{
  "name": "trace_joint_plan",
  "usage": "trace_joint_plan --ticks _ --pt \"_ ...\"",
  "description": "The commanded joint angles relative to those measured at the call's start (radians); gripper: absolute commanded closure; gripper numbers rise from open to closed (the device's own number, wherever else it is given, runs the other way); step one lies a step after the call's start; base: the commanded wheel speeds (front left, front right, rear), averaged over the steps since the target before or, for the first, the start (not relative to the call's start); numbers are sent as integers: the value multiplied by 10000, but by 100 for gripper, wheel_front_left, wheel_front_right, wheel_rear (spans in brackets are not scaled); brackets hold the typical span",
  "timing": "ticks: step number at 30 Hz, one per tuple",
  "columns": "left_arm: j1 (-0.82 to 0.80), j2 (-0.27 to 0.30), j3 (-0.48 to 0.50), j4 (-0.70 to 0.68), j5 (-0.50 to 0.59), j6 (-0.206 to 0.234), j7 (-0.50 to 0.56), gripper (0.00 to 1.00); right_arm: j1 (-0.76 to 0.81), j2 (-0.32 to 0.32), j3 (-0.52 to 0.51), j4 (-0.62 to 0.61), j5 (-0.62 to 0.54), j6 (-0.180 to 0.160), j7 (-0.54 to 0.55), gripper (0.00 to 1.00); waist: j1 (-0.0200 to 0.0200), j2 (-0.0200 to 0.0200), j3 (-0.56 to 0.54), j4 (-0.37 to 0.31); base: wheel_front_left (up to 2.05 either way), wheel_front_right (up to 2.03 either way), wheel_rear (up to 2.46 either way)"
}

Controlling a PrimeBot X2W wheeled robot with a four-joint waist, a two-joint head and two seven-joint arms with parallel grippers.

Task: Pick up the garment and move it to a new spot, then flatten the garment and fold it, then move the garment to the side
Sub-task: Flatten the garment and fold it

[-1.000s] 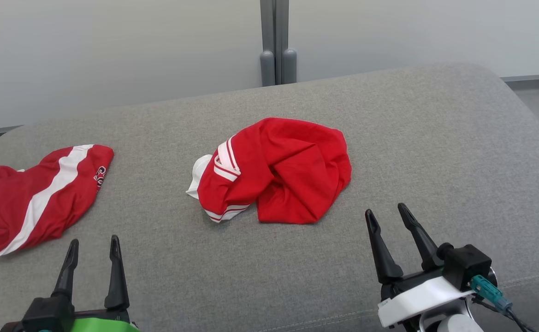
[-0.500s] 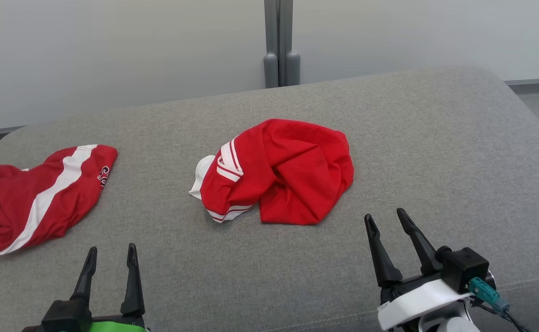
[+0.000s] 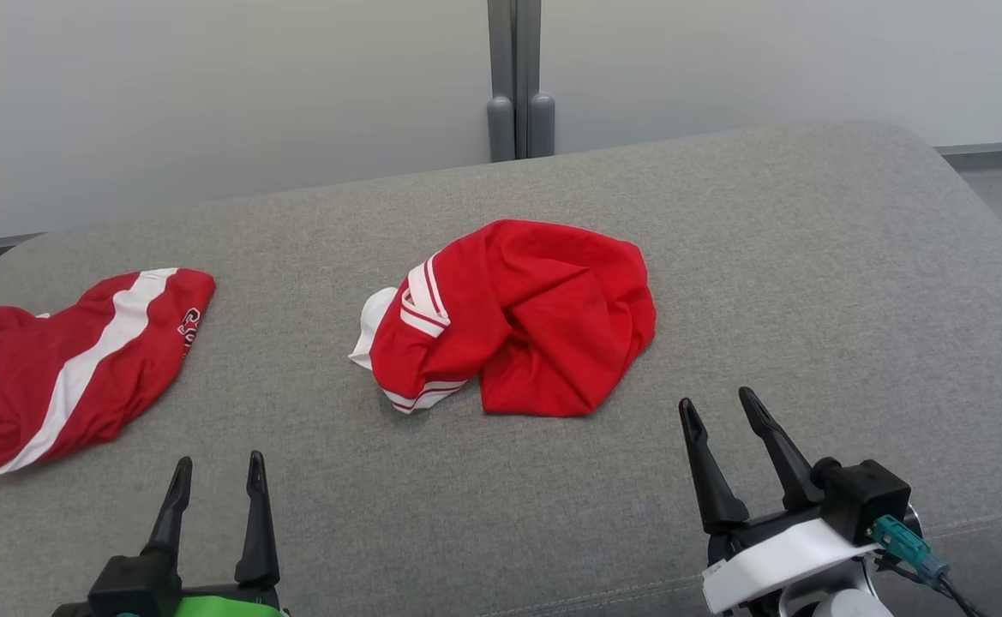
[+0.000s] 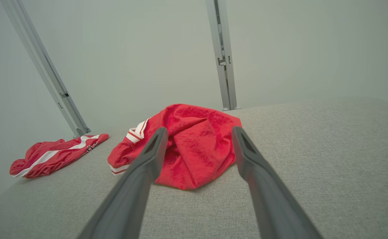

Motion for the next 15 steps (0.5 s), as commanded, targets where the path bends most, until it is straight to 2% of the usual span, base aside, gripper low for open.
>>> trace_joint_plan --ticks 1,6,10,15 --pt "-104 2 -39 45 -51 -33 -18 0 92 -22 -7 25 66 1 -23 0 0 0 22 4 0 0 0" --pt "-629 4 -536 760 44 -277 -16 0 10 -22 80 28 86 1 -22 0 0 0 266 41 0 0 0" --pt "-1580 9 -988 1406 383 -437 -18 0 -211 -23 159 -51 171 1 -22 0 0 0 625 -57 0 0 0" --pt "-2915 26 -1658 2045 219 -588 -18 0 -500 -23 335 -220 99 1 -23 0 0 0 1395 -372 0 0 0"
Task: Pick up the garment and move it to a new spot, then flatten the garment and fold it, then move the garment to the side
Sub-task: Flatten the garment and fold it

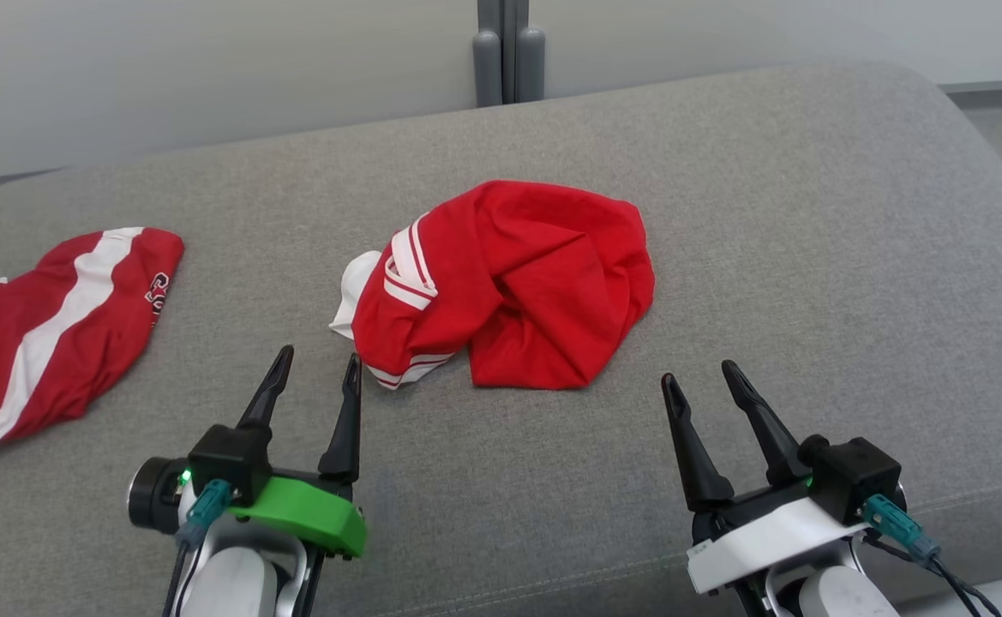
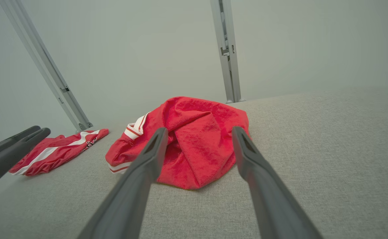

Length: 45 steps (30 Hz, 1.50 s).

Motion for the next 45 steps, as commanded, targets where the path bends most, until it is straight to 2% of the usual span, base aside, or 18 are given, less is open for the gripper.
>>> trace_joint_plan --ticks 1,9,18,19,20,25,29,33,35,36,39,43,45 --pt "-337 60 -153 225 -42 -49 -16 0 -144 -23 68 -33 -58 1 -22 0 0 0 530 -320 0 0 0" --pt "-1578 312 -1029 2146 112 -60 -16 0 -502 -23 144 -303 45 1 -23 0 0 0 1325 -829 0 0 0" --pt "-2554 445 -1126 3813 351 -4 -14 0 -584 -23 285 -430 134 1 -21 0 0 0 1714 -1279 0 0 0" --pt "-2659 481 -1135 3970 400 14 -16 27 -605 -22 307 -441 142 1 -21 0 0 0 1748 -1332 0 0 0" --pt "-2802 503 -1090 4114 402 60 -16 100 -624 -22 344 -451 150 1 -23 0 0 0 1775 -1386 0 0 0" --pt "-3325 545 -885 4842 309 187 -16 100 -650 -23 420 -468 127 1 -23 0 0 0 1802 -1612 0 0 0" --pt "-3523 516 -804 4768 172 114 -16 100 -582 -22 422 -405 168 1 -23 0 0 0 1671 -1728 0 0 0" --pt "-3640 229 -662 4460 -742 -22 -16 100 -473 -22 403 -309 254 1 -23 0 0 0 1393 -1859 0 0 0" --pt "-3741 85 -812 4320 -1857 -55 113 100 -416 -23 422 -239 313 1 -23 0 0 0 1199 -1938 0 0 0" --pt "-3824 28 -1208 4051 -2684 -66 384 100 -397 -22 443 -198 324 1 -23 0 0 0 1101 -1991 0 0 0" --pt "-4045 18 -2237 2896 -5155 -69 1306 100 -298 -26 421 -102 429 1 -23 0 0 0 804 -2140 0 0 0" --pt "-4545 39 -2914 1582 -7810 -61 2201 100 -134 -23 420 61 418 1 -23 0 0 0 429 -2329 0 0 0" --pt "-4933 26 -3175 1001 -8982 212 2398 100 -66 -23 455 152 424 1 -23 0 0 0 261 -2453 0 0 0"
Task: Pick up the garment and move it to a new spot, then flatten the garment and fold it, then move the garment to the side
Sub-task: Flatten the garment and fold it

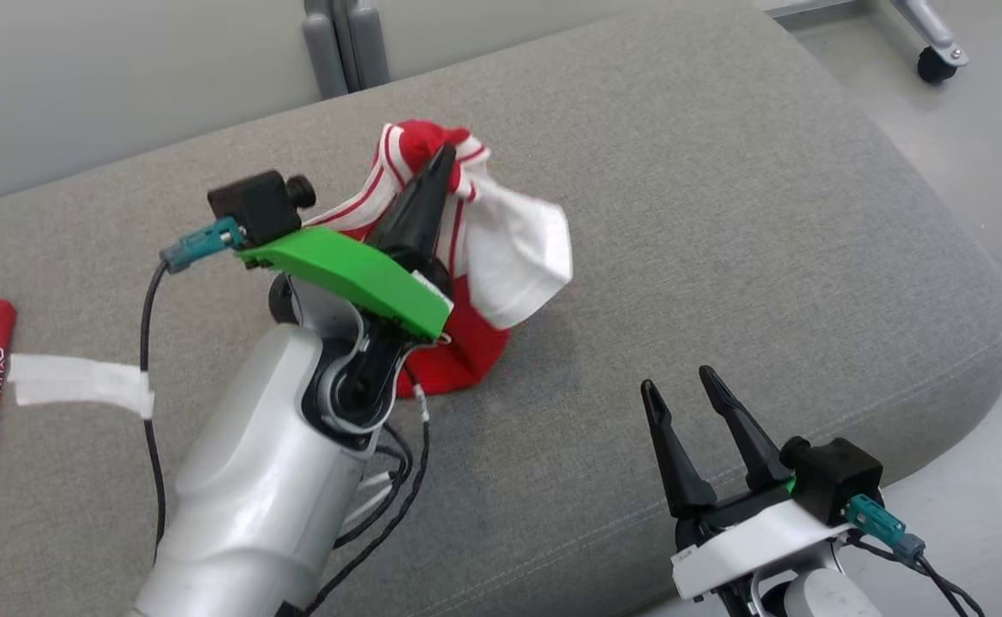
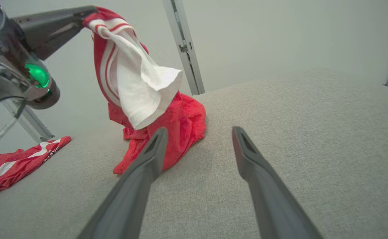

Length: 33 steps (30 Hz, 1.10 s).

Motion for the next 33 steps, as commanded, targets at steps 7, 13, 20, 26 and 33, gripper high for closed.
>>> trace_joint_plan --ticks 7,13,20,26,33 --pt "-2245 42 -1002 -1418 -2653 1531 -823 100 121 -23 114 215 130 1 -23 0 0 -1 -697 -661 0 0 0" --pt "-3740 39 -1676 -1146 -4270 2244 -2163 100 271 -17 182 375 159 1 -23 0 0 -1 -708 -966 0 0 0" --pt "-3985 63 -1709 138 -4357 2106 -2389 100 138 -19 265 304 223 1 -23 0 0 -1 -398 -1101 0 0 0" --pt "-2900 172 -1436 1721 -3283 1186 -2375 100 294 -16 -76 105 167 1 -23 0 0 -1 -16 -560 0 0 0" --pt "-1295 1785 -1487 2023 -2701 181 -2379 100 370 -16 -431 24 49 1 -23 0 0 -1 116 418 0 0 0"
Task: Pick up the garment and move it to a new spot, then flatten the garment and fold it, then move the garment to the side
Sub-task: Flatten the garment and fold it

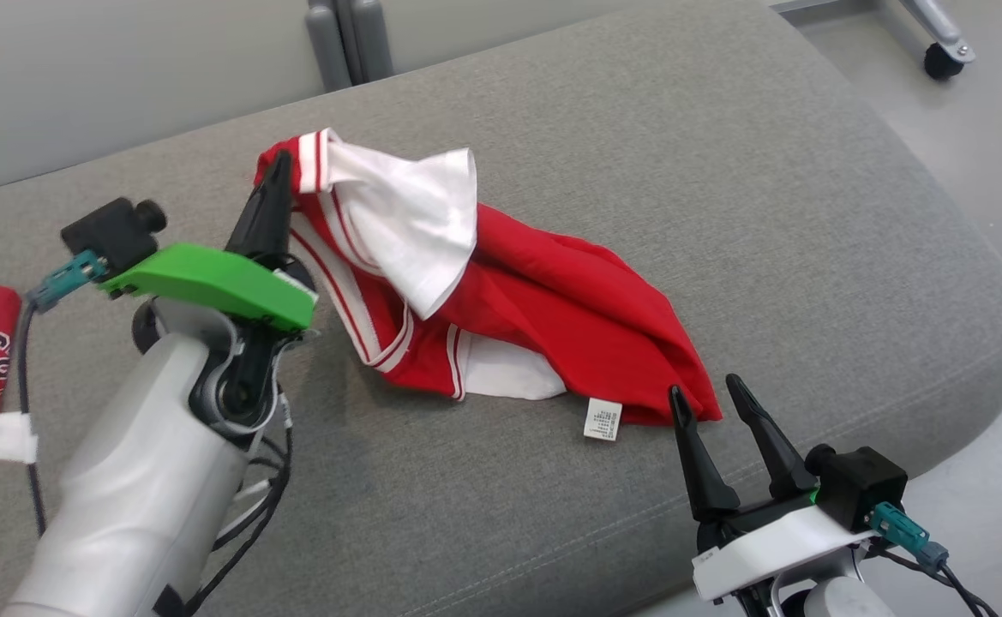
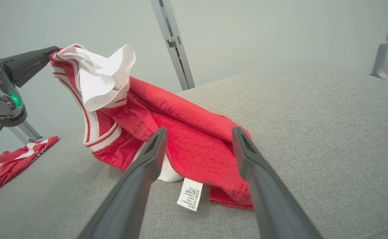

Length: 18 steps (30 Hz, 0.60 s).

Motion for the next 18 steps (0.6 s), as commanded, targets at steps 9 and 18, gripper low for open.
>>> trace_joint_plan --ticks 9,18 --pt "1905 2438 368 -748 -190 -354 82 100 -61 -14 -73 -43 -99 1 -19 0 0 0 216 1130 0 0 0" --pt "2926 3537 987 -301 547 -377 -47 0 -185 -14 110 132 -114 1 -21 0 0 0 161 1035 0 0 0"
